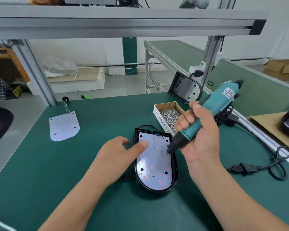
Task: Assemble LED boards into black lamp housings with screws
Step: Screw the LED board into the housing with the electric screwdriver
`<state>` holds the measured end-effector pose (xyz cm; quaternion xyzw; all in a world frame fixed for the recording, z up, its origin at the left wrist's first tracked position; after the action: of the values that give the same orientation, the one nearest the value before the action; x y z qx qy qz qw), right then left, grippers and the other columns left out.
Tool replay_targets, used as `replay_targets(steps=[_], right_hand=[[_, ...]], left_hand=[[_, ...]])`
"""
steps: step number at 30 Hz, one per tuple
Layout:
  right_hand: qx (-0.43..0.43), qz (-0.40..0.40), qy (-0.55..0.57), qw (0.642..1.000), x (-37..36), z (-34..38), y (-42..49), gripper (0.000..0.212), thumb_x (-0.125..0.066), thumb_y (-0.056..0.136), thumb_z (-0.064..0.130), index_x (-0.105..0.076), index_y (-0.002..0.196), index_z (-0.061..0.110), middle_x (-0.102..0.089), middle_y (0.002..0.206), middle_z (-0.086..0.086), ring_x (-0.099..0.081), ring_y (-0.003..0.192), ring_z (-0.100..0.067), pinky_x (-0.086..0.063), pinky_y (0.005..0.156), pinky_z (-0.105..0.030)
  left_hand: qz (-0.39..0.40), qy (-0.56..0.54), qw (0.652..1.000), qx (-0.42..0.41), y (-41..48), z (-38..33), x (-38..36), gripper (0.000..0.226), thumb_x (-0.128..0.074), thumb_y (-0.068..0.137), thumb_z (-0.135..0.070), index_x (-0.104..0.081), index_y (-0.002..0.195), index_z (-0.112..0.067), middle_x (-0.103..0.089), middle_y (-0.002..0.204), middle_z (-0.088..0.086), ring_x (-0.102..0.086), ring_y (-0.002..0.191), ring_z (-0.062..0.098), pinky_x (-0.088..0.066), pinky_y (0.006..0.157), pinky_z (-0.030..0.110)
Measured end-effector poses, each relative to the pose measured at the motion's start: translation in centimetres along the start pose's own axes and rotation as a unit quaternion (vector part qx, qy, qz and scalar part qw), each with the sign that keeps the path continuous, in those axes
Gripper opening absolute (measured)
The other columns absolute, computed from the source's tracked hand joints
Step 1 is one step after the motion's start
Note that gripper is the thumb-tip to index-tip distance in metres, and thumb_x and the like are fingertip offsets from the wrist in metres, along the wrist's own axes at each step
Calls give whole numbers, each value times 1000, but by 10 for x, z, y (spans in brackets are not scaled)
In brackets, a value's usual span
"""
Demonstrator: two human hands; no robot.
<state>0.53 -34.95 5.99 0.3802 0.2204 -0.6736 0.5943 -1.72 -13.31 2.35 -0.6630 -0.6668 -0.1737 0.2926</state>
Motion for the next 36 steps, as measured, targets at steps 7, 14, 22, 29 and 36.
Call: replay_targets(steps=[7, 14, 22, 29, 36], right_hand=[[-15, 29, -52, 998, 3, -13, -5, 3, -63, 89, 15, -62, 90, 17, -44, 60, 2, -45, 49, -13, -40, 49, -25], [-8, 83, -102, 991, -2, -27, -15, 14, -70, 83, 17, -63, 95, 15, -43, 62, -2, -43, 51, -18, -41, 50, -27], [-6, 110, -130, 985, -8, -29, -25, 7, -59, 90, 7, -61, 94, 12, -41, 64, -3, -39, 52, -21, -41, 50, -28], [3, 135, -148, 980, -11, -28, -30, 16, -69, 79, 17, -63, 92, 12, -49, 68, -1, -39, 52, -22, -42, 51, -29], [12, 232, -197, 953, -15, -28, -35, 16, -64, 81, 13, -72, 93, 19, -46, 55, -1, -46, 45, -23, -41, 53, -30]], left_hand=[[76, 0, 997, -25, 12, 10, -10, 67, -68, 69, -60, -65, 94, 2, -62, 73, -2, -53, 65, 16, -42, 66, 35], [82, -17, 996, -17, 15, 11, -12, 41, -69, 70, -51, -48, 74, -16, -45, 65, -4, -38, 59, 18, -31, 62, 34], [83, -39, 996, -20, 14, 10, -14, 43, -71, 77, -38, -33, 71, -20, -31, 64, -2, -26, 62, 21, -21, 58, 36], [78, -42, 996, -24, 15, 12, -16, 40, -71, 80, -35, -35, 72, -20, -30, 66, -1, -26, 62, 21, -20, 58, 35], [67, -27, 997, -17, 16, 12, -17, 40, -70, 73, -44, -38, 76, -21, -35, 68, -2, -30, 61, 20, -26, 59, 37]])
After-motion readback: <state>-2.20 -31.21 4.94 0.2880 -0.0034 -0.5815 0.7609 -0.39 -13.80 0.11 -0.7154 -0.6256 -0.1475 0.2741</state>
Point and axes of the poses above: each hand's wrist, its own y-axis towards the middle knuckle, its own x-axis out of the back of the hand, z = x × y, the point moved 1 cm from there along y, towards the middle knuckle
